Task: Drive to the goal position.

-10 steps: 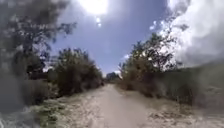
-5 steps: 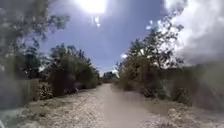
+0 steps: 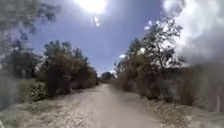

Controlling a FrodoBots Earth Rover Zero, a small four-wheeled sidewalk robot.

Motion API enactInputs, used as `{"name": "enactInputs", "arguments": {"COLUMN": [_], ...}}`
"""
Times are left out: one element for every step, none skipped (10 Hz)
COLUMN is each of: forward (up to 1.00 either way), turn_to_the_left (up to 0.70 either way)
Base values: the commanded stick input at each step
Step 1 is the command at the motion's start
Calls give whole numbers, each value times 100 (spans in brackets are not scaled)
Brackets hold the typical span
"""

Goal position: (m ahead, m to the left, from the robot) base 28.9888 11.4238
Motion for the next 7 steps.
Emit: {"name": "enactInputs", "arguments": {"forward": [85, 85, 85, 85, 85, 85, 85], "turn_to_the_left": [34, 34, 34, 34, 34, 33, 13]}}
